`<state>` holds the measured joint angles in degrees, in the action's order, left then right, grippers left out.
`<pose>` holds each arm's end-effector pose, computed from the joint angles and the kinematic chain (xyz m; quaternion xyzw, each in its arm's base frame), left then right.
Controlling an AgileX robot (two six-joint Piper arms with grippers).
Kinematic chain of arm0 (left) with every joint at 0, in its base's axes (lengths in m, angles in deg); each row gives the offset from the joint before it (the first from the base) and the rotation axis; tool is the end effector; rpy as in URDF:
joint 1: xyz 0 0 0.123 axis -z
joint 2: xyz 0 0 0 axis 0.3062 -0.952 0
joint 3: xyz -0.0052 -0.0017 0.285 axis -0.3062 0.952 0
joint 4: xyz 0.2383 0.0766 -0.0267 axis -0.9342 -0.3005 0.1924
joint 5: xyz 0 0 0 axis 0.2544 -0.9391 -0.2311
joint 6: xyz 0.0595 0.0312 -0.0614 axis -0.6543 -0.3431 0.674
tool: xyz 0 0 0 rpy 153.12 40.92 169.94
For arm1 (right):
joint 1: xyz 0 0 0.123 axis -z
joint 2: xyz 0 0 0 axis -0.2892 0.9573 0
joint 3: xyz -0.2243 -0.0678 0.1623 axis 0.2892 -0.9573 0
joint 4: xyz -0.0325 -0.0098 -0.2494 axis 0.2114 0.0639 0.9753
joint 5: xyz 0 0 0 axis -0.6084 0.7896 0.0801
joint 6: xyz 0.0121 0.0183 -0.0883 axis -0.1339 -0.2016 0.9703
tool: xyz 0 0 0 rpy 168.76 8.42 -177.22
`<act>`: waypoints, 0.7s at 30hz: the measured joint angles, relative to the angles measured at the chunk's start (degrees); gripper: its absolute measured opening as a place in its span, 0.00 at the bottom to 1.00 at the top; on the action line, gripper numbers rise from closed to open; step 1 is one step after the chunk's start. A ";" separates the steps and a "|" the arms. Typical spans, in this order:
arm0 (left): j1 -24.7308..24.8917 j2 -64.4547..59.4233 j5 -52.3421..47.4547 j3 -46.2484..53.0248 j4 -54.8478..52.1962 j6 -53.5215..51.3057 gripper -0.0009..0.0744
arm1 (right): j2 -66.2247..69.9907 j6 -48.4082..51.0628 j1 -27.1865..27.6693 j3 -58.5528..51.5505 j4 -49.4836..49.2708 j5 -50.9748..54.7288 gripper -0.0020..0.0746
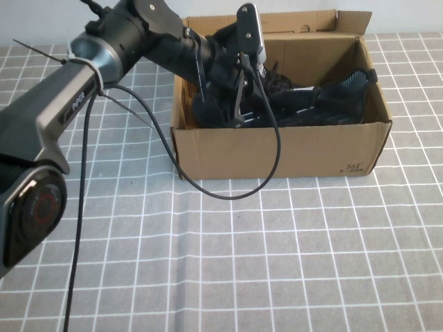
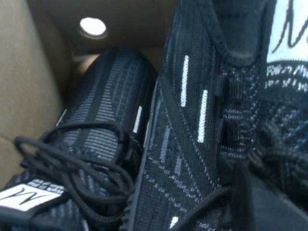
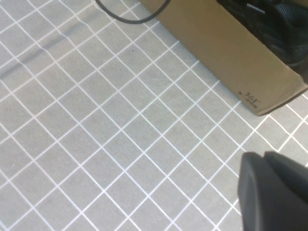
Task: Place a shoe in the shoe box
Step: Place the shoe in the shoe box
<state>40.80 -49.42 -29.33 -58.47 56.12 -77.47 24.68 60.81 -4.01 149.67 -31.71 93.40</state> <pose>0.4439 -0.2471 0.2649 0.6881 0.5997 -0.1854 0.3642 0.1266 0.0645 0.4193 -0.3771 0.8429 0.0695 0.3776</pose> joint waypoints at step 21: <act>0.00 -2.16 -1.62 0.00 2.17 -2.16 0.06 | 0.00 -0.09 0.00 0.00 0.00 -0.09 0.01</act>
<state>40.80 -51.58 -30.95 -58.47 58.29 -79.63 24.68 60.72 -4.01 149.67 -31.71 93.31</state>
